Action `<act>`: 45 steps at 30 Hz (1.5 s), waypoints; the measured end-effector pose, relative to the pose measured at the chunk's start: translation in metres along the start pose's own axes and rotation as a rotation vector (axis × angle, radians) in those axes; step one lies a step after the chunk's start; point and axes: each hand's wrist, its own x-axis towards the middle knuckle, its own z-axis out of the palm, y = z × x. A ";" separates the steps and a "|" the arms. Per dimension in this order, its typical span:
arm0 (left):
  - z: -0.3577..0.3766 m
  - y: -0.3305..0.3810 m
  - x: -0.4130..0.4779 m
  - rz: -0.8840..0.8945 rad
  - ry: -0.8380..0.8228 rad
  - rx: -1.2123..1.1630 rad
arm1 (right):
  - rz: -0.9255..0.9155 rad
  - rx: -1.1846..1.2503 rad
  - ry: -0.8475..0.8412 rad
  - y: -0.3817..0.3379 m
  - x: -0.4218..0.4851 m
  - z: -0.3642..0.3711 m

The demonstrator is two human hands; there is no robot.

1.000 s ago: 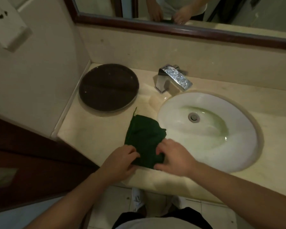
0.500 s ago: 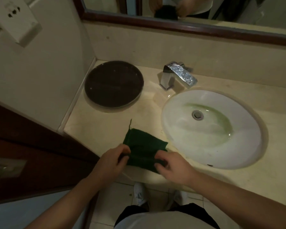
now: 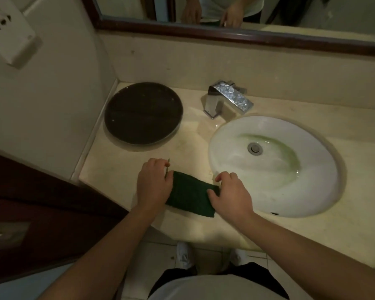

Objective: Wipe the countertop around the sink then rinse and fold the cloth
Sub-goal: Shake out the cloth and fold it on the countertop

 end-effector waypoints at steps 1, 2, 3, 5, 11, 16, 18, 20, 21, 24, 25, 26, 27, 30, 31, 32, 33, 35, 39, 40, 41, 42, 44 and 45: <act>0.000 -0.004 -0.009 -0.105 0.004 -0.053 | 0.031 -0.014 -0.030 0.002 -0.004 0.000; 0.000 -0.006 -0.019 -0.223 -0.041 -0.092 | 0.066 -0.043 -0.079 0.003 -0.009 0.000; 0.003 -0.009 -0.028 -0.312 -0.118 -0.103 | 0.087 -0.089 -0.126 0.003 -0.012 0.000; 0.010 -0.009 -0.040 -0.361 -0.221 -0.079 | 0.091 -0.154 -0.174 0.001 -0.013 0.000; 0.012 -0.001 -0.040 -0.413 -0.263 -0.060 | 0.113 0.135 -0.283 -0.012 0.001 -0.005; 0.006 0.011 -0.057 -0.703 -0.248 -0.347 | 0.090 0.418 -0.353 -0.024 0.020 -0.035; 0.000 0.026 -0.068 -0.951 -0.175 -0.675 | 0.022 0.451 -0.381 -0.036 0.031 -0.057; -0.004 0.046 -0.082 -1.138 -0.192 -1.135 | -0.062 0.471 -0.418 -0.052 0.043 -0.079; -0.006 0.058 -0.086 -1.213 -0.251 -1.409 | -0.102 0.476 -0.431 -0.061 0.048 -0.089; -0.010 0.086 -0.080 -1.319 -0.275 -1.995 | -0.233 0.439 -0.457 -0.086 0.058 -0.114; -0.010 0.087 -0.072 -1.320 -0.255 -2.065 | -0.289 0.410 -0.458 -0.094 0.060 -0.122; -0.011 0.089 -0.063 -1.302 -0.249 -2.132 | -0.340 0.389 -0.453 -0.100 0.061 -0.130; -0.012 0.090 -0.053 -1.285 -0.245 -2.191 | -0.380 0.378 -0.446 -0.107 0.064 -0.139; -0.020 0.086 -0.022 -1.134 -0.165 -2.347 | -0.435 0.387 -0.449 -0.122 0.079 -0.160; -0.025 0.083 -0.012 -1.093 -0.119 -2.378 | -0.441 0.388 -0.452 -0.126 0.087 -0.165; -0.030 0.078 -0.001 -1.062 -0.084 -2.365 | -0.442 0.384 -0.446 -0.129 0.097 -0.168; -0.034 0.070 0.010 -1.059 -0.053 -2.294 | -0.439 0.375 -0.436 -0.132 0.108 -0.170; -0.043 0.053 0.034 -1.068 0.020 -2.080 | -0.420 0.348 -0.435 -0.136 0.135 -0.168; -0.049 0.013 0.089 -0.862 0.166 -1.693 | -0.380 0.295 -0.401 -0.142 0.194 -0.134; -0.049 0.006 0.102 -0.813 0.204 -1.556 | -0.351 0.288 -0.373 -0.143 0.208 -0.120; -0.048 0.000 0.115 -0.785 0.239 -1.416 | -0.317 0.278 -0.347 -0.144 0.222 -0.106; -0.046 -0.005 0.127 -0.763 0.267 -1.297 | -0.286 0.280 -0.322 -0.144 0.235 -0.092; -0.041 -0.009 0.147 -0.720 0.291 -1.113 | -0.238 0.271 -0.288 -0.144 0.256 -0.067; -0.037 -0.011 0.155 -0.702 0.289 -1.035 | -0.229 0.255 -0.278 -0.144 0.264 -0.057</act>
